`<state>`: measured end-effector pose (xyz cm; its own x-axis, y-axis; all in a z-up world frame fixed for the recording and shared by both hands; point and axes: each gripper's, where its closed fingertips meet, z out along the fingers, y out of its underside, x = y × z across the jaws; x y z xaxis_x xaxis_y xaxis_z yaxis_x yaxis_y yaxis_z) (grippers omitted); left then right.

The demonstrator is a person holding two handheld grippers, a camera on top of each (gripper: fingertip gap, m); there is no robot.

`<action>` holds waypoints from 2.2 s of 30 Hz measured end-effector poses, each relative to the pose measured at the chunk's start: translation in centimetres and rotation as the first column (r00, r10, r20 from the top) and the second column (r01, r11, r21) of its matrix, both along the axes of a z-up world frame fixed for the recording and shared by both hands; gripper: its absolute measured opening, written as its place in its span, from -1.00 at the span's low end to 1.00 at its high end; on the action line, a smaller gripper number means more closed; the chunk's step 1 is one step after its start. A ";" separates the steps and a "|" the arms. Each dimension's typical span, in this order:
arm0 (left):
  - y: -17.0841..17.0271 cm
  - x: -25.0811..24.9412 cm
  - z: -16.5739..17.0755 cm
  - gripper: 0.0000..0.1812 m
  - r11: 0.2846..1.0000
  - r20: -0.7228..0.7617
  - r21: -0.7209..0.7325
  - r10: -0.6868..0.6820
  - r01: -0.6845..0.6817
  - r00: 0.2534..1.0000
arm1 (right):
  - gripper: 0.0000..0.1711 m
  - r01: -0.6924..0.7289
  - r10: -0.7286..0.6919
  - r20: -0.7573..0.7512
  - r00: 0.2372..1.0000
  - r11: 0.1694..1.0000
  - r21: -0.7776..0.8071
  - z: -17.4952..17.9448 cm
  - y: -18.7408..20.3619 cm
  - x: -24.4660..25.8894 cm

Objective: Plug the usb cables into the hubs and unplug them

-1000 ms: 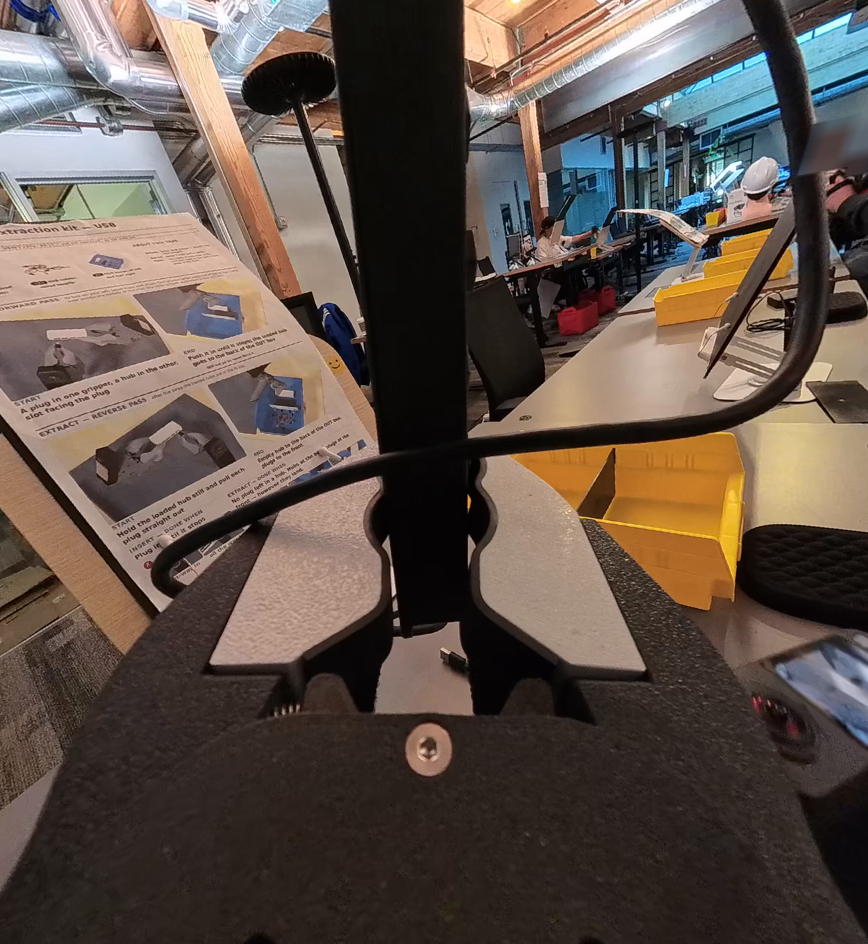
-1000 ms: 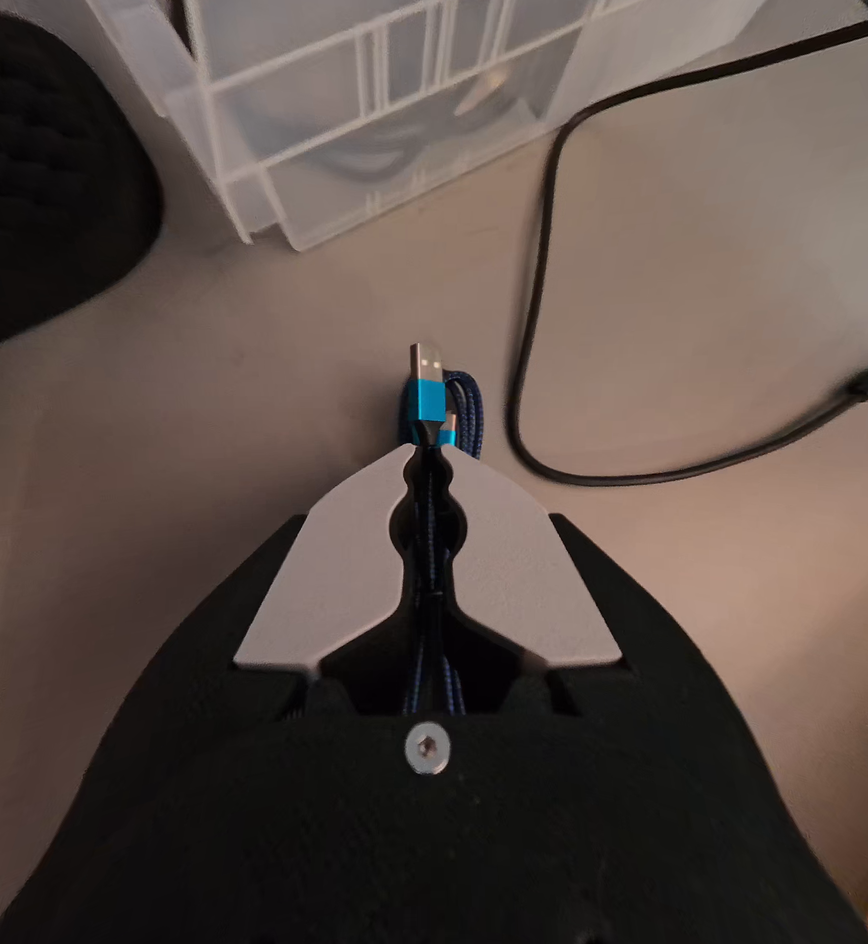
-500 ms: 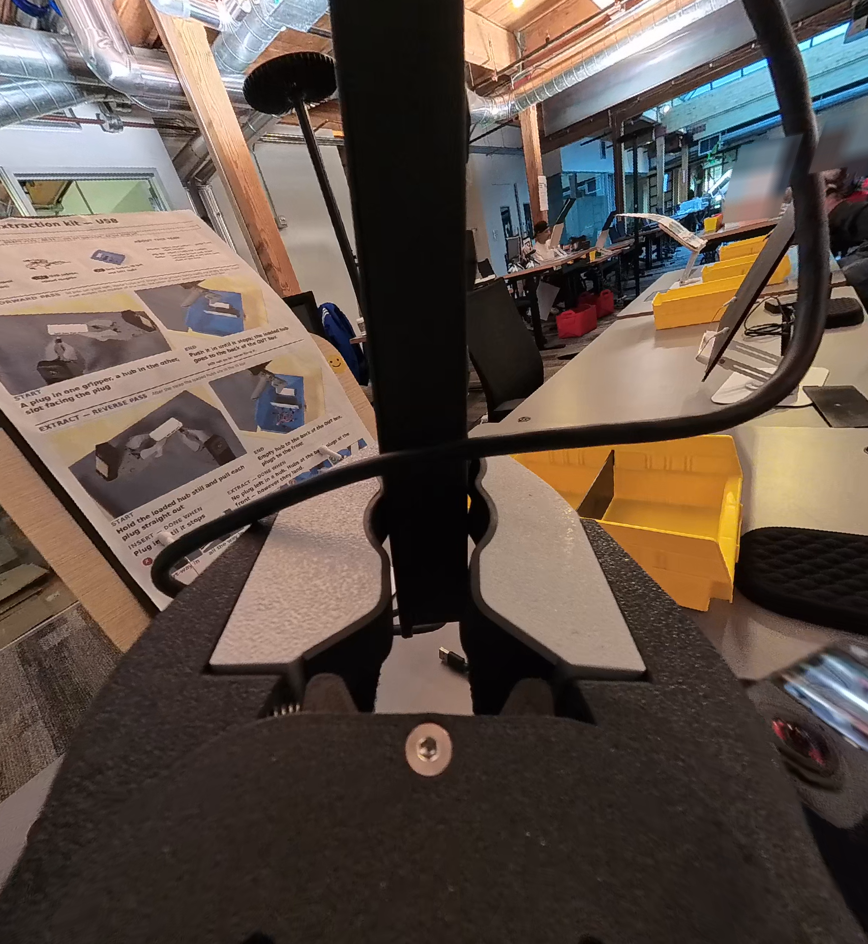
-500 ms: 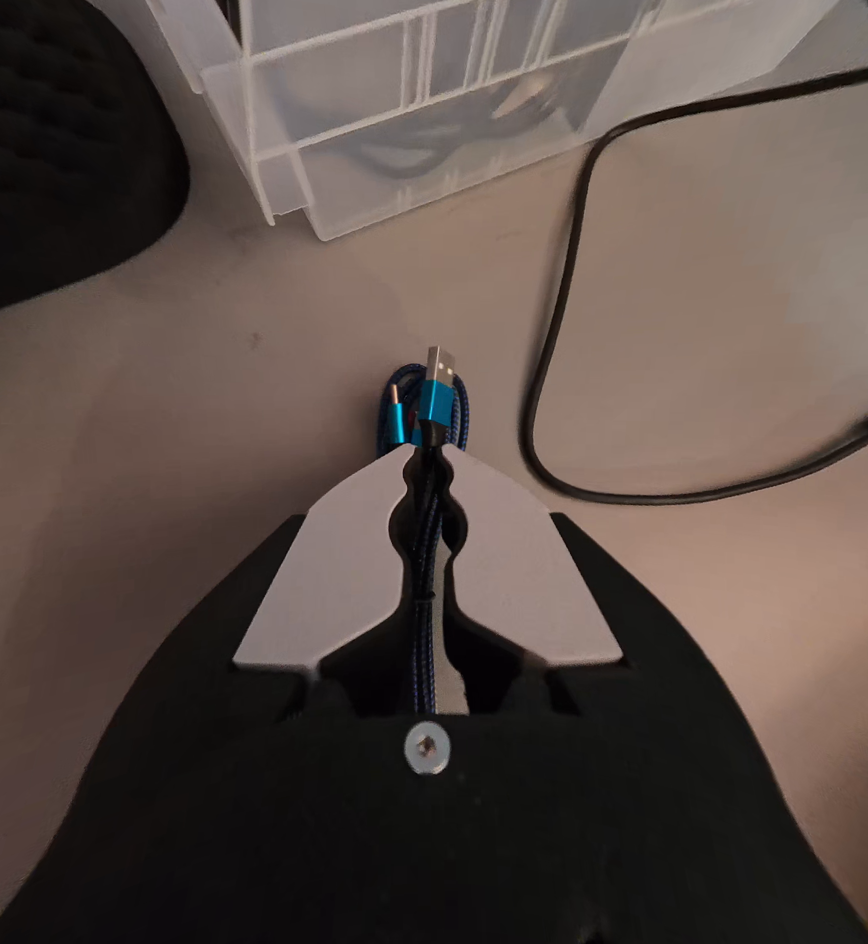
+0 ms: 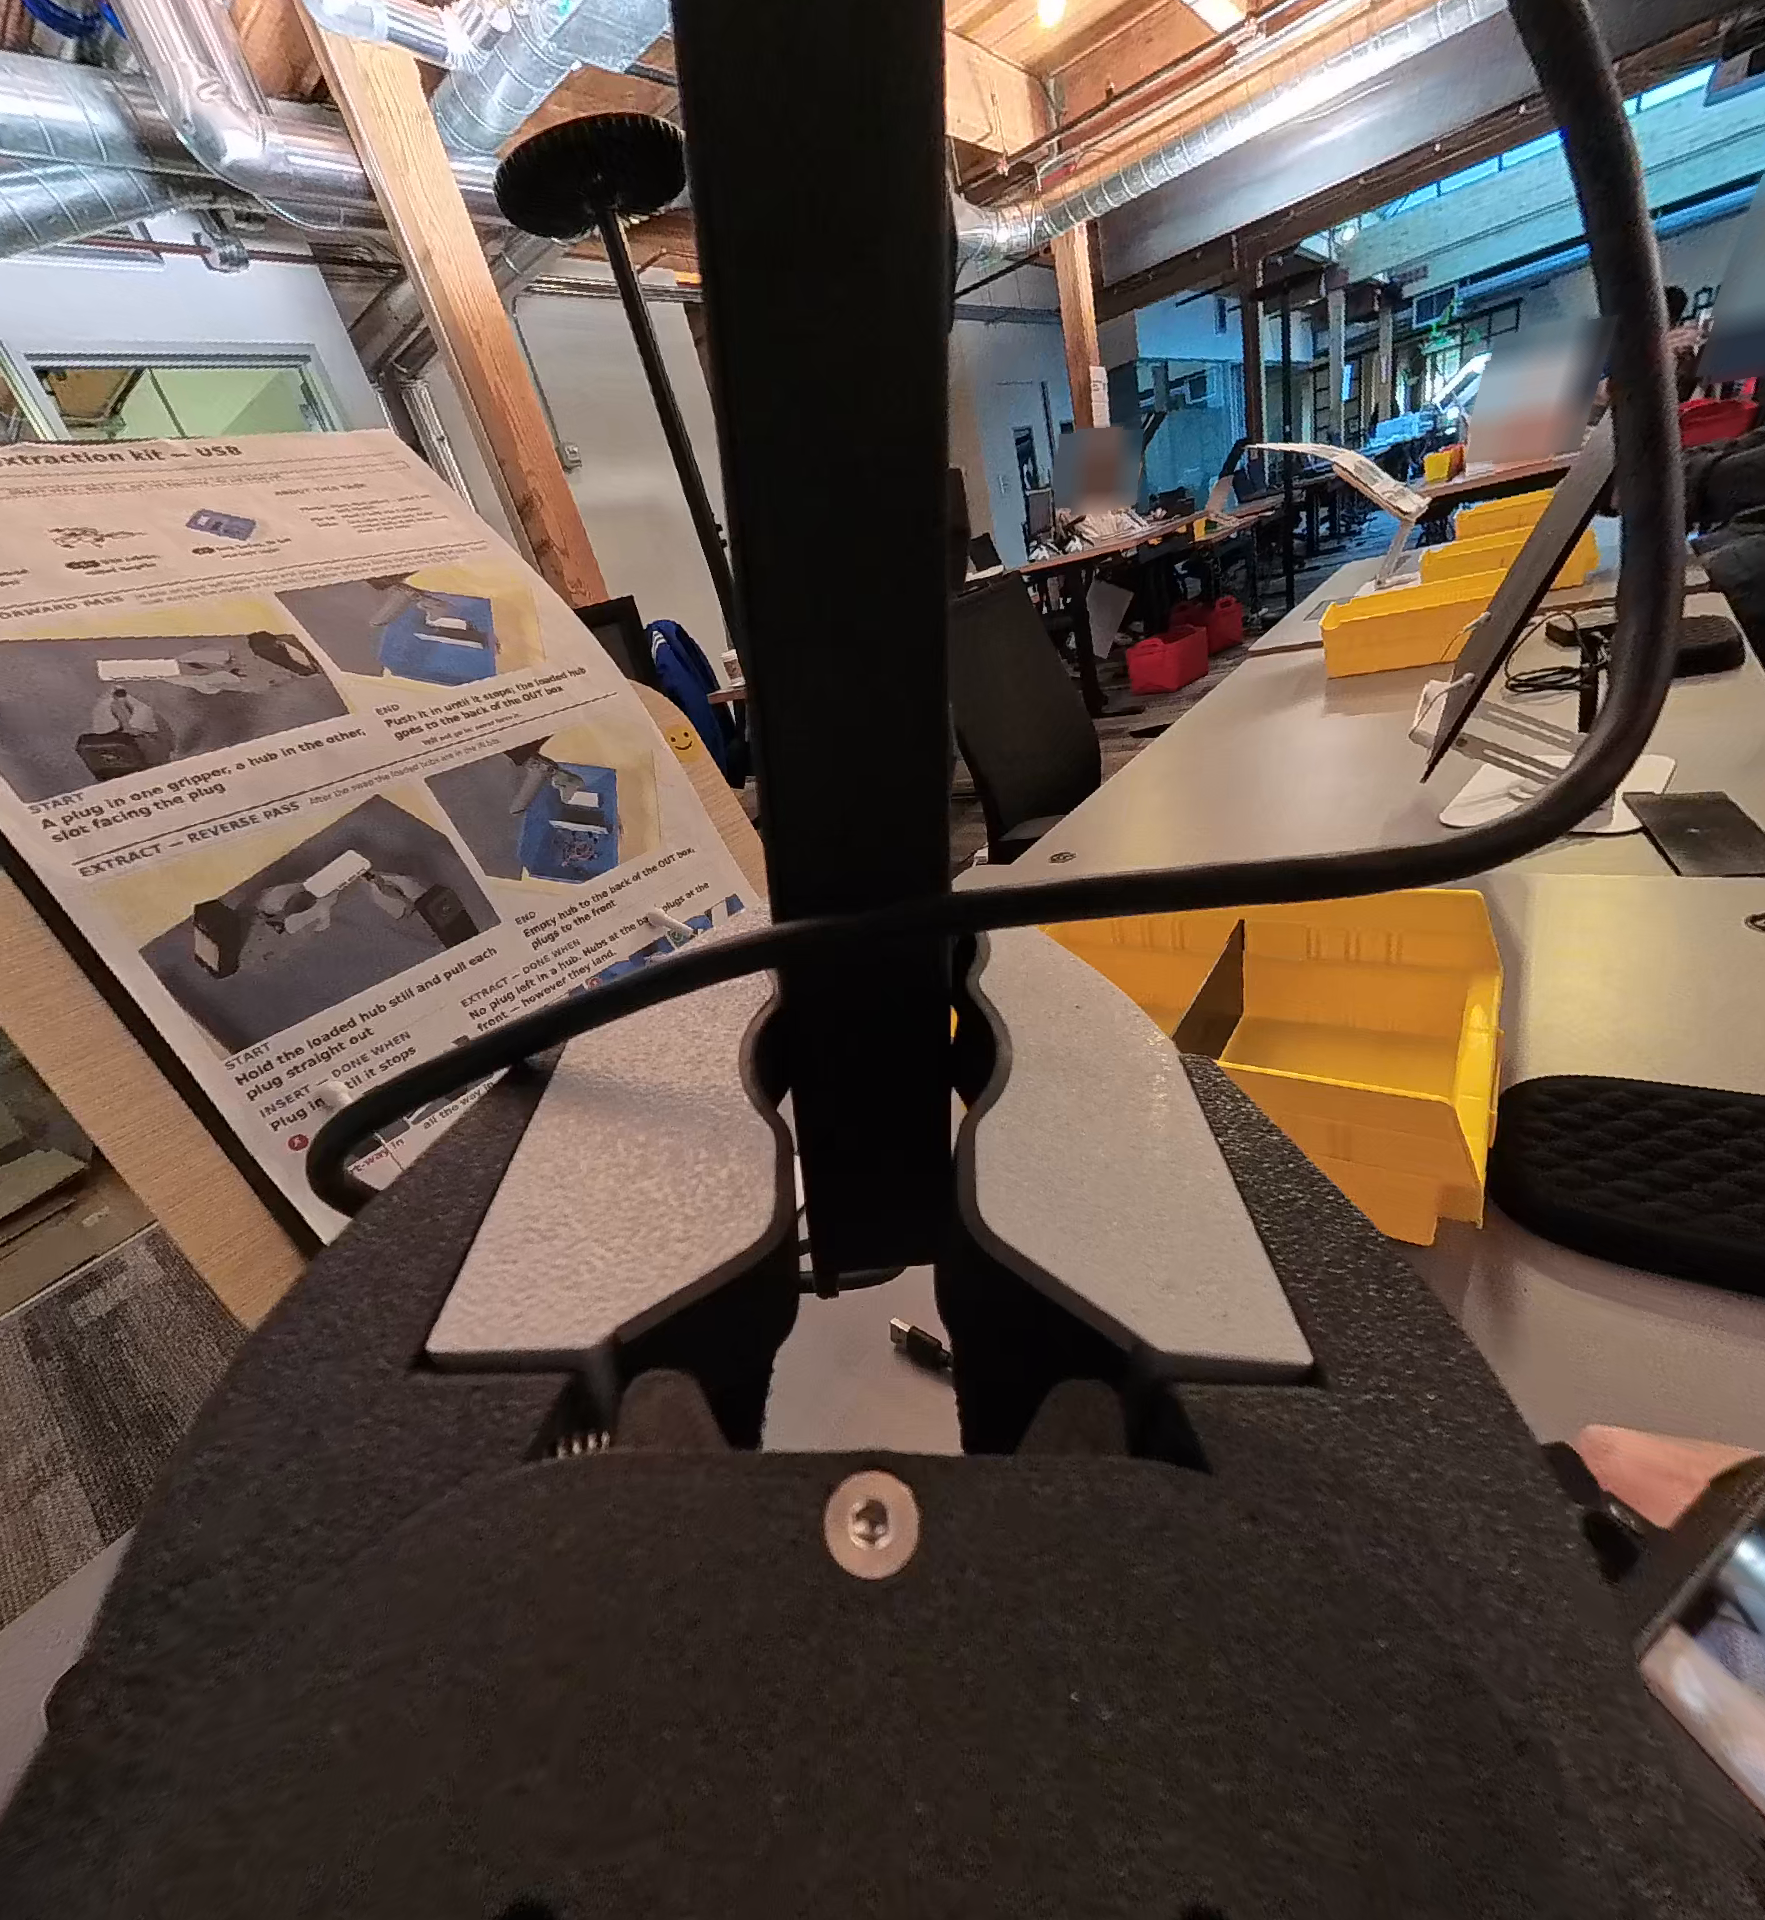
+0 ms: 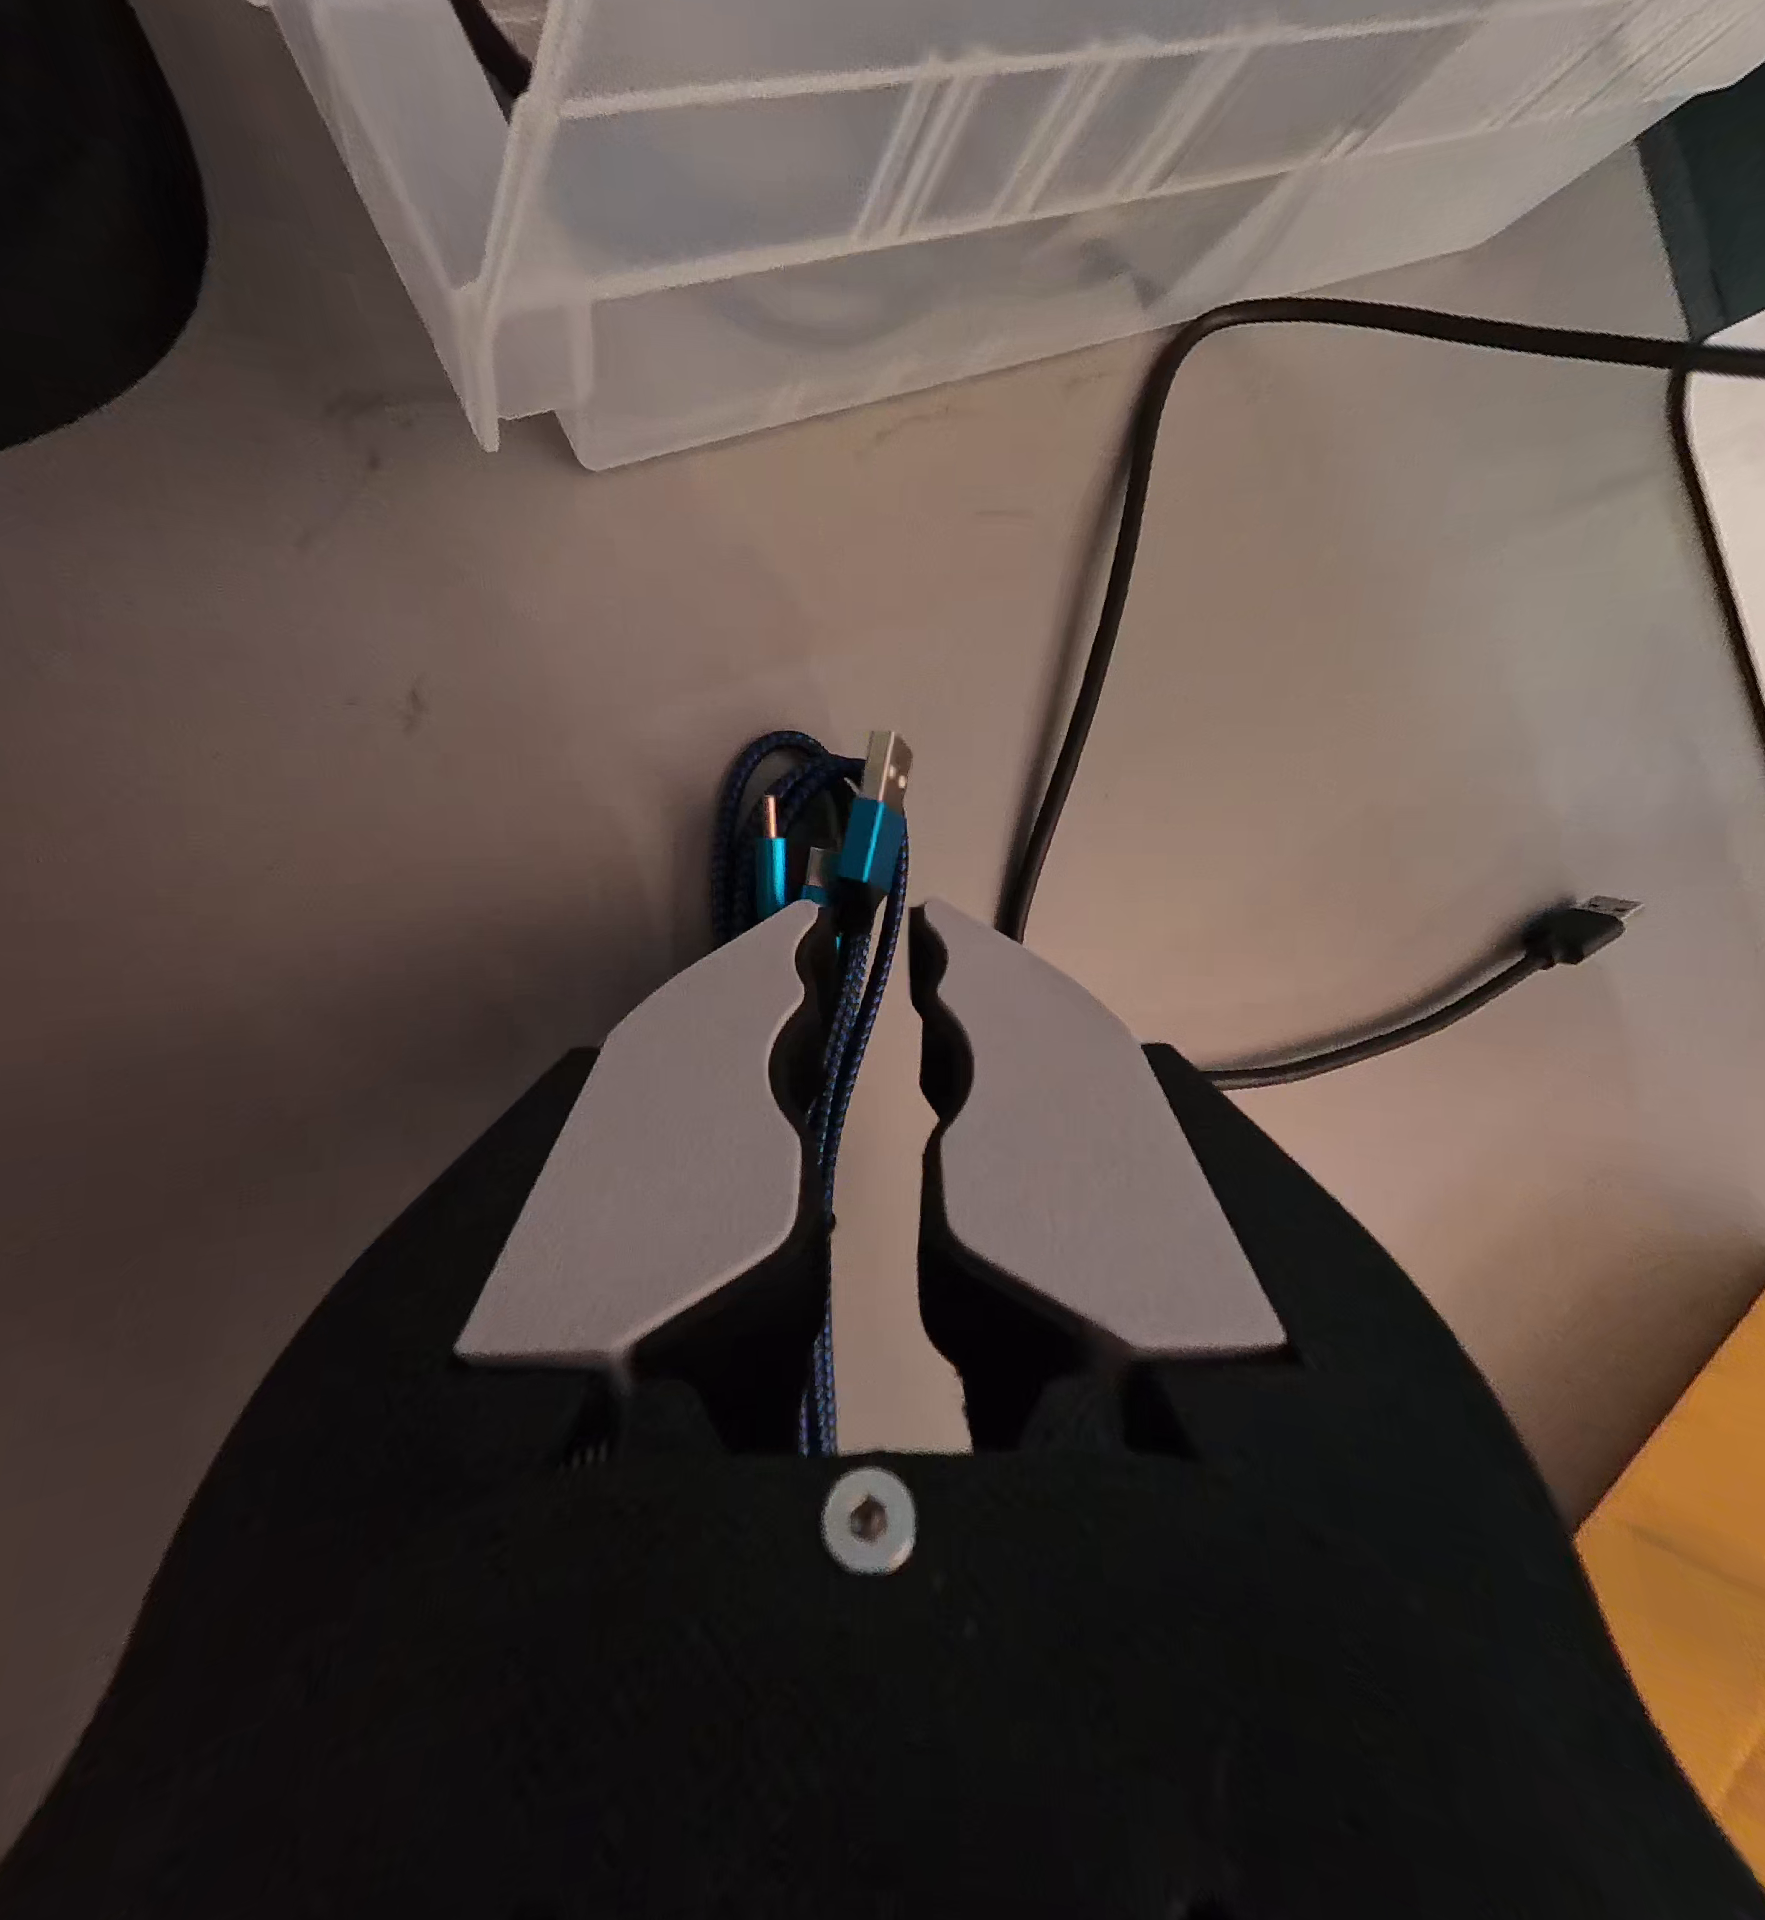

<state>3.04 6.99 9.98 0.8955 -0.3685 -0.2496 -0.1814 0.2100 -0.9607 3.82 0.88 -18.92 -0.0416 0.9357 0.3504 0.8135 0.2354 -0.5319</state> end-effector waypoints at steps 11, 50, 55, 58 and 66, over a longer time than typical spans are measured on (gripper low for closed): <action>-0.2 -0.3 0.2 -0.71 1.000 0.011 0.006 0.003 -0.003 1.000 | -0.82 0.021 -0.023 -0.031 0.999 0.998 -0.051 0.1 0.0 -0.6; 0.8 0.3 -0.9 -0.71 0.999 0.023 -0.010 -0.045 0.045 0.999 | -0.93 -0.424 -0.231 -0.616 0.753 0.545 -0.723 15.7 0.3 5.5; 1.3 1.4 -1.1 -0.71 0.996 -0.003 0.048 -0.070 0.070 0.998 | -0.93 -0.546 -0.190 -0.693 0.696 0.486 -0.682 21.9 0.5 7.0; 1.2 1.9 -0.9 -0.71 0.990 -0.043 0.125 -0.058 0.063 0.997 | -0.93 -0.609 -0.168 -0.716 0.677 0.419 -0.674 24.6 0.2 7.8; 0.6 3.7 -0.5 -0.72 0.972 -0.102 0.207 -0.090 0.109 0.991 | -0.93 -0.622 -0.265 -0.715 0.647 0.357 -0.696 27.9 2.5 8.3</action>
